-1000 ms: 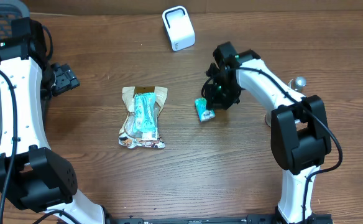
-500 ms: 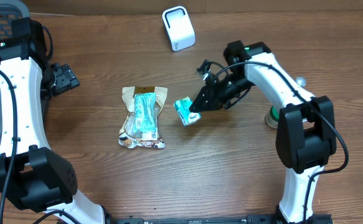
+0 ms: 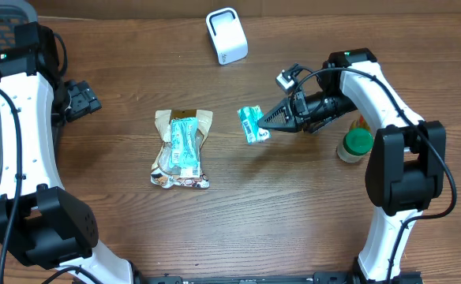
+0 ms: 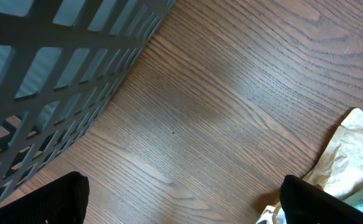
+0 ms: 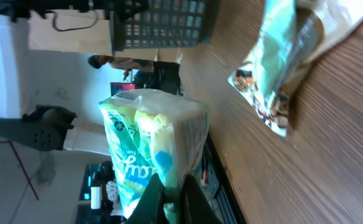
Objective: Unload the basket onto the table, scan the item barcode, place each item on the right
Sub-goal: 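Carry the teal pack up toward the white scanner with the right gripper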
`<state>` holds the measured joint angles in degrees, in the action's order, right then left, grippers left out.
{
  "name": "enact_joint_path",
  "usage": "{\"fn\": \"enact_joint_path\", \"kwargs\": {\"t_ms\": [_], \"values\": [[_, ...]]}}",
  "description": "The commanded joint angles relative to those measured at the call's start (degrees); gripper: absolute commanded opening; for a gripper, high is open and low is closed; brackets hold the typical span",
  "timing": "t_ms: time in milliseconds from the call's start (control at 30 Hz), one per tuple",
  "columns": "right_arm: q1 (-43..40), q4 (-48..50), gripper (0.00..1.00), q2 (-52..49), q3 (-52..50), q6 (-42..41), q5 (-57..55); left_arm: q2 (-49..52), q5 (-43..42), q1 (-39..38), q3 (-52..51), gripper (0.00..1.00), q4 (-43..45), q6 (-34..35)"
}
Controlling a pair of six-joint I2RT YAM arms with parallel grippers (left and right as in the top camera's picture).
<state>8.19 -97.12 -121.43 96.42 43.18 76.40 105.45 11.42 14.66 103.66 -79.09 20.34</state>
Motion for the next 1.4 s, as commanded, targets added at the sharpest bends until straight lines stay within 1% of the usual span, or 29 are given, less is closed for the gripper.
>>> {"fn": "enact_joint_path", "kwargs": {"t_ms": [0,333,767,833,933,1033,1067,1200,1367], "values": [[0.0,0.0,0.04,2.4,1.2,4.5,4.3,0.6,0.8,-0.1,1.0,0.99,0.0,-1.1],[0.1,1.7,0.04,2.4,1.2,5.1,-0.1,0.6,0.8,-0.1,1.0,0.99,0.0,-1.0],[0.1,6.5,0.04,2.4,1.1,3.6,-0.5,0.6,0.8,-0.1,1.0,0.99,0.0,-1.0],[0.1,9.1,0.04,2.4,1.1,-1.2,-1.3,0.6,0.8,-0.1,1.0,1.0,0.0,-1.1],[0.2,16.7,0.04,2.4,1.1,-14.4,-5.2,0.6,0.8,-0.1,1.0,1.0,0.0,-1.1],[0.8,23.7,0.04,2.4,1.1,-26.0,-13.1,0.6,0.8,-0.1,1.0,1.0,0.0,-1.1],[1.3,26.1,0.04,2.4,1.1,-30.2,-18.0,0.6,0.8,-0.1,1.0,1.0,0.0,-1.1],[4.0,29.7,0.04,2.4,1.0,-38.4,-34.4,0.6,0.8,-0.1,1.0,1.0,0.0,-1.1],[9.7,32.5,0.04,2.4,1.0,-43.6,-57.2,0.6,0.8,-0.1,1.0,1.0,0.0,-1.0]]}}
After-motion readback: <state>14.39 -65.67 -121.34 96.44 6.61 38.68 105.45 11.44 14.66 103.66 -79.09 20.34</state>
